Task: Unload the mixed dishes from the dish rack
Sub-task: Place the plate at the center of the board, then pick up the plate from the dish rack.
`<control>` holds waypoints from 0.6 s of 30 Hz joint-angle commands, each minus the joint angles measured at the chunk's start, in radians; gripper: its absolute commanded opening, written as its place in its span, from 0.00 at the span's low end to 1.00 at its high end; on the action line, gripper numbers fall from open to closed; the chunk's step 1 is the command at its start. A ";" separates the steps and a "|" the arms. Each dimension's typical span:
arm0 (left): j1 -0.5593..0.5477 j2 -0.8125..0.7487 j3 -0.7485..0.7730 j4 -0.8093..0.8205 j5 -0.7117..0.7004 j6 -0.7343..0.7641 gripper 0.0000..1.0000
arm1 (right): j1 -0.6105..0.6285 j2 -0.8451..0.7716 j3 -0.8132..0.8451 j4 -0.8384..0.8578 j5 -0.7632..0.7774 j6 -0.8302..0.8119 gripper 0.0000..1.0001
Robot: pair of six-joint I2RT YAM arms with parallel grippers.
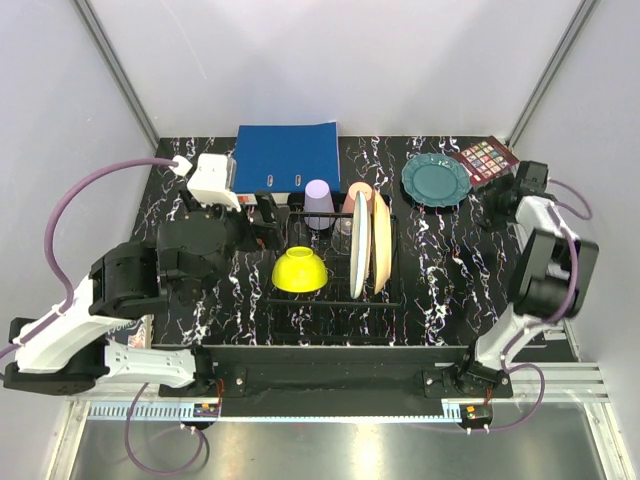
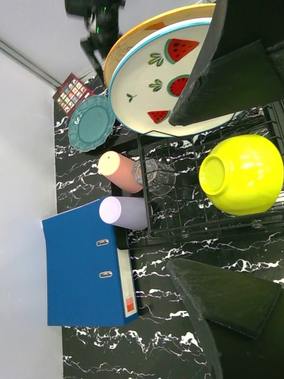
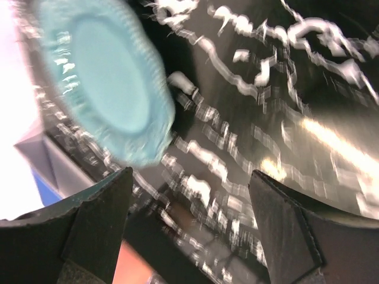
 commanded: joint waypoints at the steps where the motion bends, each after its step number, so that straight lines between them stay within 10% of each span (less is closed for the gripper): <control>1: 0.060 0.005 0.009 0.115 0.213 0.077 0.99 | 0.071 -0.302 0.023 -0.042 0.172 0.027 0.82; 5: 0.092 0.064 0.044 0.152 0.380 0.160 0.99 | 0.218 -0.515 0.048 -0.093 0.346 0.037 0.77; 18: 0.155 0.181 0.090 0.178 0.609 0.005 0.99 | 0.453 -0.773 0.338 -0.396 0.197 -0.344 0.90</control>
